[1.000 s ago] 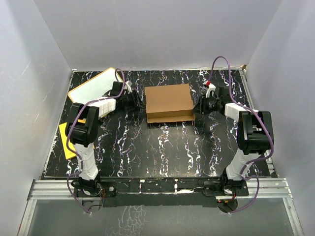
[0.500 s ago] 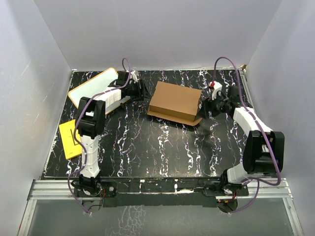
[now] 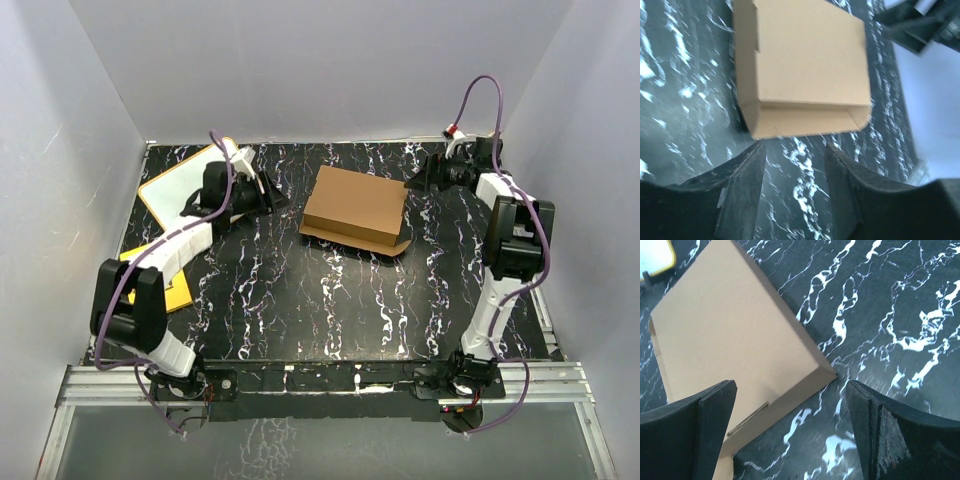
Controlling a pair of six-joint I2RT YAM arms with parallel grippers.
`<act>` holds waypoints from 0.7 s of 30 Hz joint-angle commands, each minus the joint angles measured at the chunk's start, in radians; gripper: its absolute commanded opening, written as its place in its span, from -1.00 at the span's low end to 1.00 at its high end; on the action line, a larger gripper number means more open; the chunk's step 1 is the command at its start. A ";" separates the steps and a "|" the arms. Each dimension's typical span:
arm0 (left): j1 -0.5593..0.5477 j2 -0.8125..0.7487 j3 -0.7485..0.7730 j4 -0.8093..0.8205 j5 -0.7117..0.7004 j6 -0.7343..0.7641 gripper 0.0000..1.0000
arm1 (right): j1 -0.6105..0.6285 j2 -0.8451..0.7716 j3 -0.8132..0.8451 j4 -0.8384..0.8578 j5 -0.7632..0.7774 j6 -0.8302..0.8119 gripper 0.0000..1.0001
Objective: Fold the paper box
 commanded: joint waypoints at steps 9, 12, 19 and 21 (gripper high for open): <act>-0.109 -0.010 -0.200 0.247 0.126 -0.247 -0.23 | 0.017 0.313 0.385 -0.015 -0.115 0.194 0.68; -0.131 0.007 -0.209 0.254 0.124 -0.239 -0.22 | 0.023 0.281 0.304 -0.018 -0.126 0.167 0.49; -0.152 -0.045 -0.264 0.270 0.102 -0.166 -0.17 | 0.026 0.072 -0.022 -0.001 -0.115 0.129 0.13; -0.160 -0.090 -0.301 0.301 0.090 -0.129 -0.13 | 0.029 0.003 -0.113 0.001 -0.103 0.136 0.12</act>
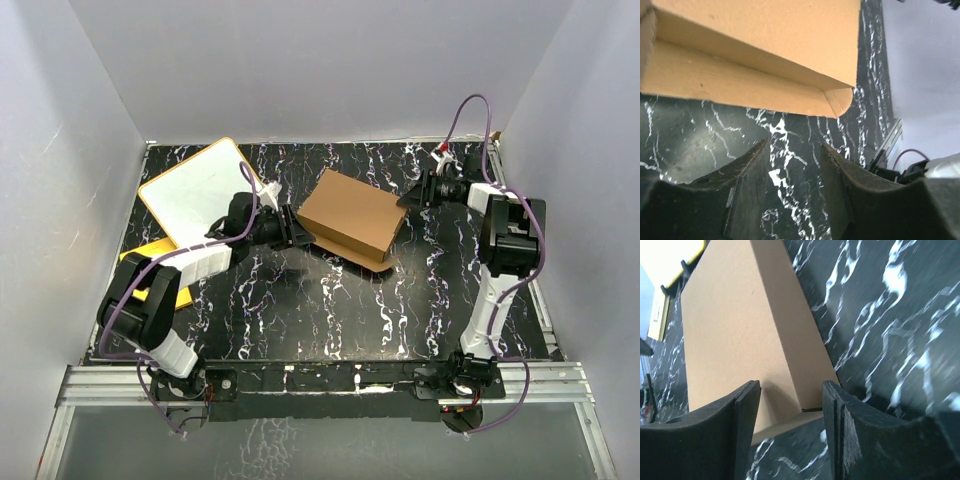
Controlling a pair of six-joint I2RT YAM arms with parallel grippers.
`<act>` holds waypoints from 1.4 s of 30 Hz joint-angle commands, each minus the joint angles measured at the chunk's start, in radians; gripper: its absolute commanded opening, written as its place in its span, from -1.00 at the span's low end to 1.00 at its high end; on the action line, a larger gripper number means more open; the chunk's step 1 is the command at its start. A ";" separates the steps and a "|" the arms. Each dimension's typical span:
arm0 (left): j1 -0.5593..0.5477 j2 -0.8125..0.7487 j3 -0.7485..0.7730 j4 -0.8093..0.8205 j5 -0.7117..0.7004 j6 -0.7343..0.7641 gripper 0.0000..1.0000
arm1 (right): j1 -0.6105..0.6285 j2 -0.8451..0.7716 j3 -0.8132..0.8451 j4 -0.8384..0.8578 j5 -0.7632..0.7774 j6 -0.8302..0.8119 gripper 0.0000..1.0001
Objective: Fold the paper box
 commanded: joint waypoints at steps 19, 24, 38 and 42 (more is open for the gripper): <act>-0.311 -0.582 -0.572 0.467 -0.006 0.925 0.52 | 0.072 -0.609 -0.371 -0.235 0.103 -0.465 0.79; -0.395 -0.458 -0.494 0.384 -0.057 1.069 0.41 | 0.080 -0.637 -0.508 0.167 -0.138 -0.187 0.99; -0.479 -0.159 -0.390 0.464 -0.204 1.044 0.01 | 0.118 -0.493 -0.524 0.216 -0.021 -0.078 0.88; -0.480 -0.101 -0.370 0.482 -0.247 1.005 -0.10 | 0.122 -0.471 -0.524 0.213 -0.016 -0.077 0.85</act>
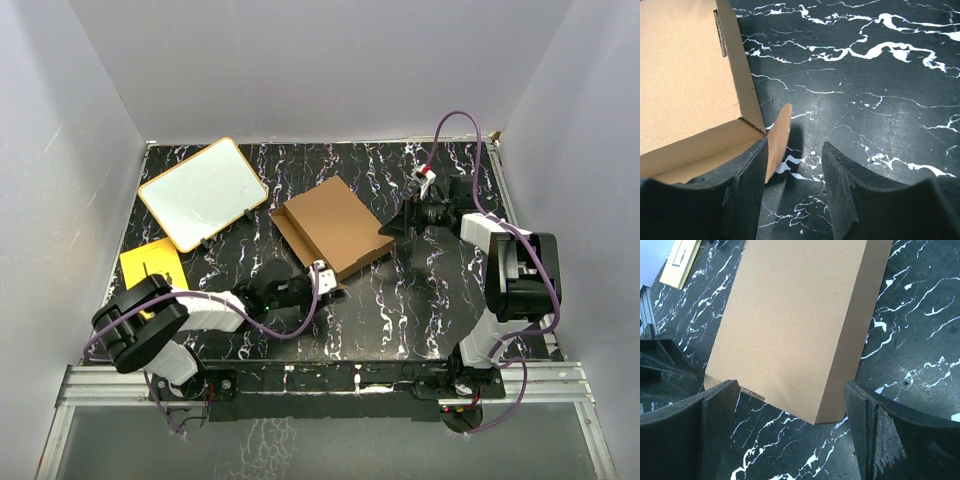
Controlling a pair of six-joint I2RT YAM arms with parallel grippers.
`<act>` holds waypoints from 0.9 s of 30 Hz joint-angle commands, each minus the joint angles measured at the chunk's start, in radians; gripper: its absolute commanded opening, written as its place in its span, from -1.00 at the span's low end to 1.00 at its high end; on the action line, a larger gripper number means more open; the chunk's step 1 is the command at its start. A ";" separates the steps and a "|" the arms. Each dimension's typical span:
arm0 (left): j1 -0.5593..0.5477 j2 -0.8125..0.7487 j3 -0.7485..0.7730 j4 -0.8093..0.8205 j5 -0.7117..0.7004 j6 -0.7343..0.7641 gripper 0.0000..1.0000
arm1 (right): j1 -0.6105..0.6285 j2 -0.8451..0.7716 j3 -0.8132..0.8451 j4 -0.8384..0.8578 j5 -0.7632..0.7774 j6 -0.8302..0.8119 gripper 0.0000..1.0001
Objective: Fold the paper box
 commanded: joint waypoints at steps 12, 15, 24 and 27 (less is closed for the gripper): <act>-0.007 0.112 0.072 0.089 -0.087 -0.094 -0.30 | 0.024 0.031 0.006 0.074 0.026 0.016 0.83; -0.007 0.120 0.072 0.090 -0.091 -0.102 -0.39 | 0.030 0.031 0.007 0.070 0.033 0.016 0.82; -0.008 0.138 0.072 0.117 -0.078 -0.132 -0.46 | 0.047 0.070 0.017 0.054 0.056 0.008 0.80; -0.007 0.144 0.080 0.115 -0.075 -0.138 -0.46 | 0.046 0.071 0.019 0.054 0.060 0.008 0.80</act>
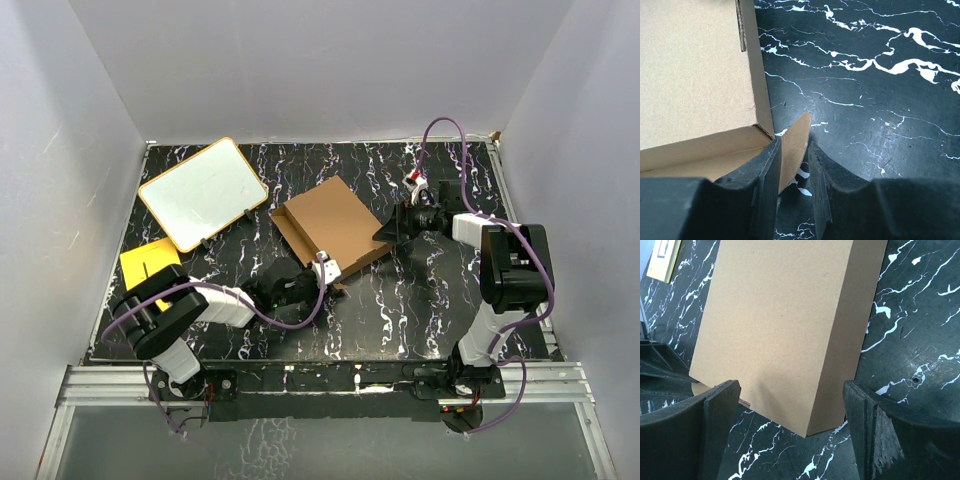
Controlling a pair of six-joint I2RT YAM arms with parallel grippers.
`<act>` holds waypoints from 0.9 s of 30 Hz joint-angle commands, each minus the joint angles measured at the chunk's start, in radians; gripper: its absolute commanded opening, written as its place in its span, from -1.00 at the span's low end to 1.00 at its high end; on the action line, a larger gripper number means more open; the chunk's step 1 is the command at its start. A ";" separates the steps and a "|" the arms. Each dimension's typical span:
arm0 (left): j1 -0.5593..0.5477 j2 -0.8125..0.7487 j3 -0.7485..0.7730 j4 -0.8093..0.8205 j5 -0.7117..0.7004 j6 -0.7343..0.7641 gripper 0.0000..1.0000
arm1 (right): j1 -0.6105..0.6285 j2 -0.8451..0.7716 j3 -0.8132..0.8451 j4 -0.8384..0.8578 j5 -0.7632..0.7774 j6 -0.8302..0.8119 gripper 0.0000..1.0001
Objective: Fold the paper box
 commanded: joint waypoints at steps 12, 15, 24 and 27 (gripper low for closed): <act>-0.005 0.043 0.049 0.030 0.024 -0.032 -0.79 | 0.004 0.006 0.023 0.045 0.007 -0.008 0.78; -0.005 0.041 0.043 0.028 0.022 -0.034 -0.92 | 0.004 0.014 0.025 0.044 0.017 -0.004 0.78; -0.004 0.040 0.025 0.038 0.010 -0.048 -1.00 | 0.004 0.046 0.043 0.015 0.074 -0.008 0.60; -0.003 0.040 0.016 0.049 0.010 -0.054 -1.00 | 0.004 0.071 0.060 -0.018 0.089 -0.017 0.43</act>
